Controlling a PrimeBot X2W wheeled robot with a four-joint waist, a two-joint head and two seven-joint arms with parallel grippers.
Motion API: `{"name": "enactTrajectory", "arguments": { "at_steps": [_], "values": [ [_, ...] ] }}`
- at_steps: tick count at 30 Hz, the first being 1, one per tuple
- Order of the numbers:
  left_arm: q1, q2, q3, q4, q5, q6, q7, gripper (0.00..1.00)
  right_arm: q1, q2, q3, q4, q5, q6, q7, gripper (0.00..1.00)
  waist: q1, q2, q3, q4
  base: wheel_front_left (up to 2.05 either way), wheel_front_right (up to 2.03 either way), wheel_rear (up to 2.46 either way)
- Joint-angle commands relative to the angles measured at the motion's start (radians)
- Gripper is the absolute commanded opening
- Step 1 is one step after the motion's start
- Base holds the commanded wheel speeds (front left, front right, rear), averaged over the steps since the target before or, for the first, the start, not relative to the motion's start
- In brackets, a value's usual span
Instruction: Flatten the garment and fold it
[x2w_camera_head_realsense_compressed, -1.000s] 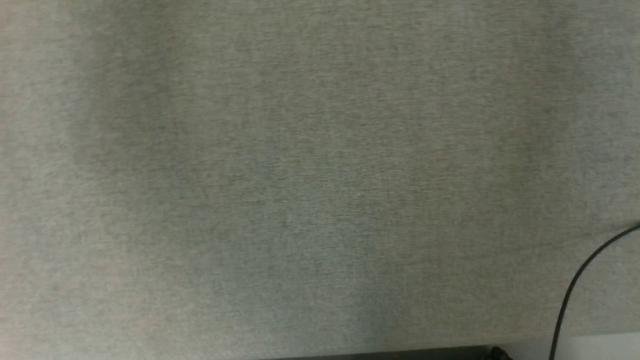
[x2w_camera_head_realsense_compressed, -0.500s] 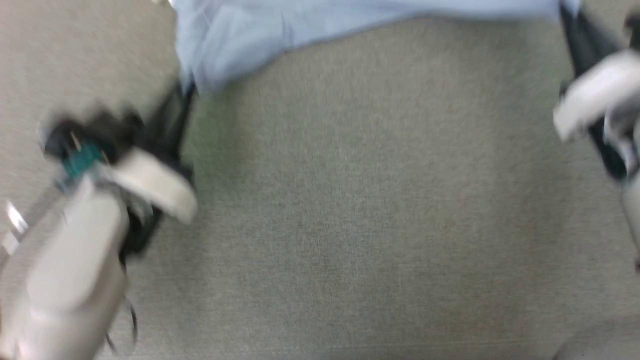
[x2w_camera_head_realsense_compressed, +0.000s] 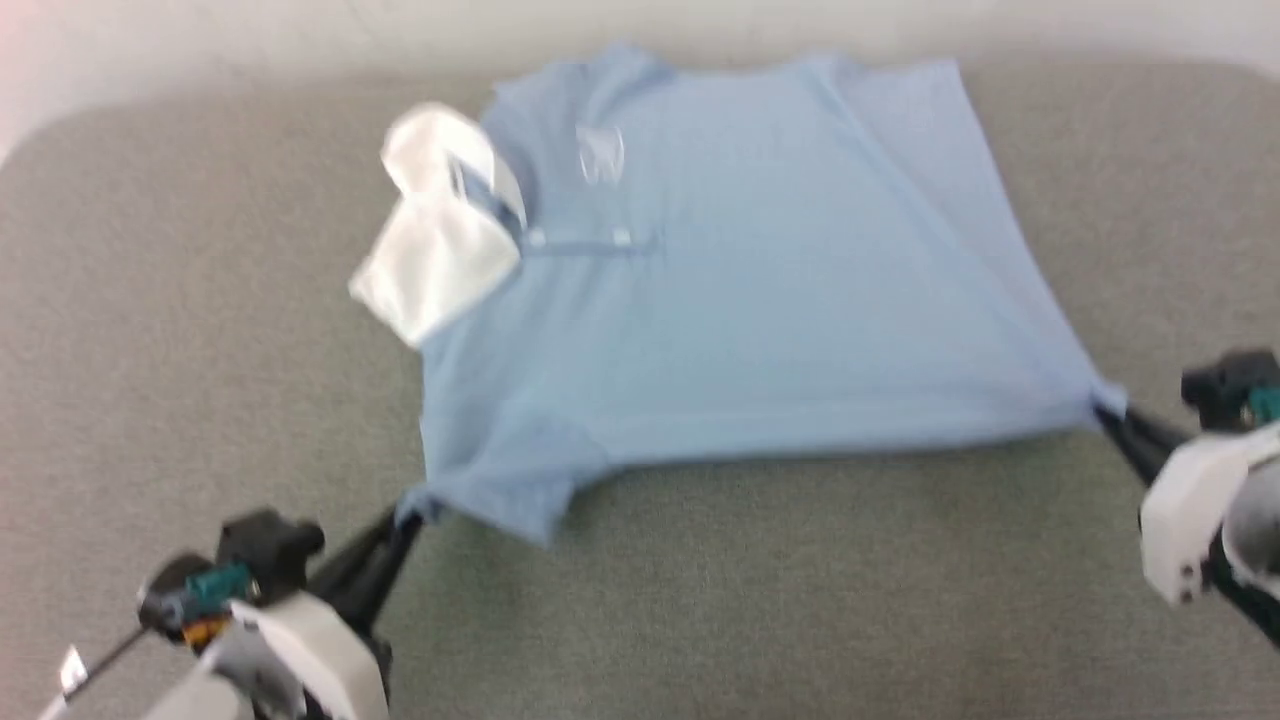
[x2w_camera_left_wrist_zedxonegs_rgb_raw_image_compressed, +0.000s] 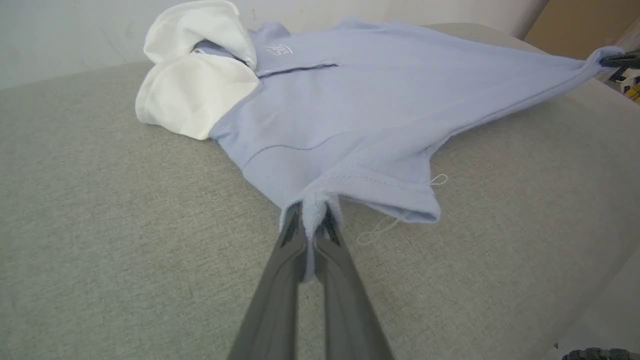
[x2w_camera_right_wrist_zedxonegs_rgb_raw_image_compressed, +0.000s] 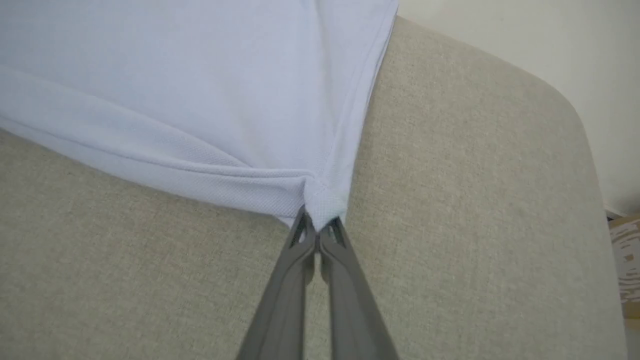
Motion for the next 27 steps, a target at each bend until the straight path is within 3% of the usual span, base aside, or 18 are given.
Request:
{"name": "enactTrajectory", "arguments": {
  "at_steps": [1, 8, 13, 17, 27],
  "values": [
    [0.046, 0.012, -0.007, -0.027, -0.02, 0.009, 0.016, 0.0, 0.05, -0.02, -0.002, -0.024, 0.03, -0.002, 0.033, 0.0, 0.0004, -0.0001, -0.103, 0.007, 0.0, 0.0, 0.0],
    [0.213, 0.042, -0.035, -0.139, -0.098, 0.034, 0.096, 0.0, 0.248, -0.087, -0.029, -0.123, 0.116, -0.002, 0.211, 0.0, 0.0004, -0.0001, -0.161, 0.009, 0.0, 0.0, 0.0],
    [0.294, 0.058, -0.063, -0.194, -0.143, 0.04, 0.152, 0.0, 0.359, -0.103, -0.104, -0.185, 0.129, -0.002, 0.285, 0.0, 0.0004, -0.0001, -0.174, 0.008, 0.0, 0.0, 0.0],
    [0.297, 0.066, -0.077, -0.22, -0.117, 0.046, 0.155, 0.0, 0.401, -0.089, -0.161, -0.224, 0.124, -0.002, 0.284, 0.0, 0.0004, -0.0001, -0.165, 0.007, 0.0, 0.0, 0.0],
    [0.155, 0.006, 0.003, -0.263, -0.076, 0.076, 0.028, 0.0, 0.382, -0.017, -0.29, -0.343, 0.076, -0.002, 0.227, 0.0, 0.0004, -0.0001, -0.072, -0.004, 0.0, 0.0, 0.0]
  ]
}}
